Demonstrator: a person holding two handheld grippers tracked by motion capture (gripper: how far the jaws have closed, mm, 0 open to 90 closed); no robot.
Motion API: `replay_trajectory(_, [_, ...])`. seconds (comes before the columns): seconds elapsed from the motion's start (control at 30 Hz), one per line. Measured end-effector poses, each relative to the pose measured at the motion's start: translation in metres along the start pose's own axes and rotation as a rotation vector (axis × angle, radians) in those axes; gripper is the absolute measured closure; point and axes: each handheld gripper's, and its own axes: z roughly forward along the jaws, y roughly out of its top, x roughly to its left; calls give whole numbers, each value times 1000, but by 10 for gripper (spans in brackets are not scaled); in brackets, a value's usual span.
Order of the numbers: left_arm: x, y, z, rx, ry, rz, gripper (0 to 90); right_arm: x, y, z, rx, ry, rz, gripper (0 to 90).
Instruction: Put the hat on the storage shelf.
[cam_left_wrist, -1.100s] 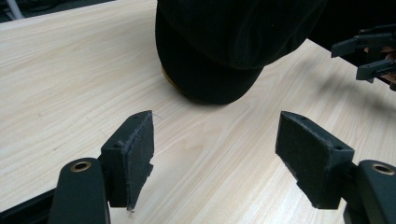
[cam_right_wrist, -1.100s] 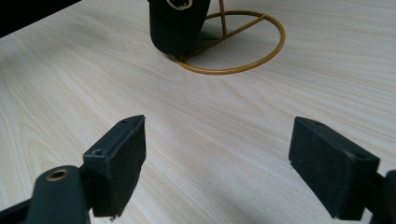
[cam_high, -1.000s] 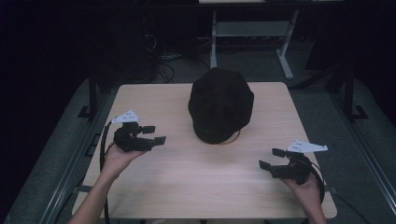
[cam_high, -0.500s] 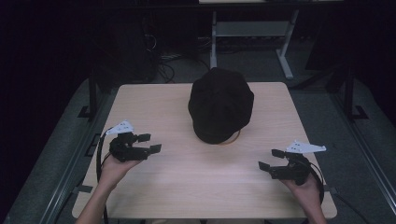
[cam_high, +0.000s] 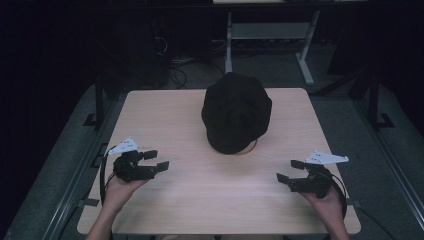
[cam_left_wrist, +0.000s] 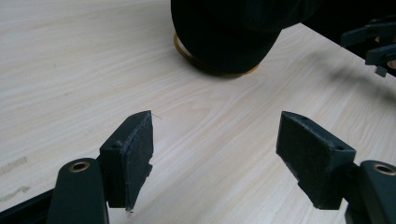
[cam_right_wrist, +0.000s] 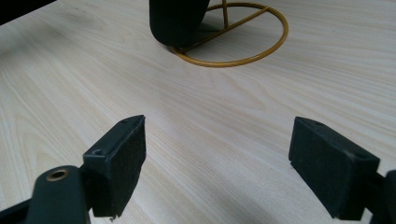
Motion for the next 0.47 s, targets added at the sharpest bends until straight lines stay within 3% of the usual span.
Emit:
replay_trajectory(0.17, [-3, -10, 3, -25, 8, 5, 258, 1, 0, 1, 8, -2, -5, 184])
replay_trajectory(0.3, [-4, -25, 5, -41, 24, -24, 253, 4, 1, 3, 16, -2, -30, 185])
replay_trajectory(0.47, [-4, -27, 10, -18, 56, 13, 252, 8, 3, 3, 12, -14, -61, 185])
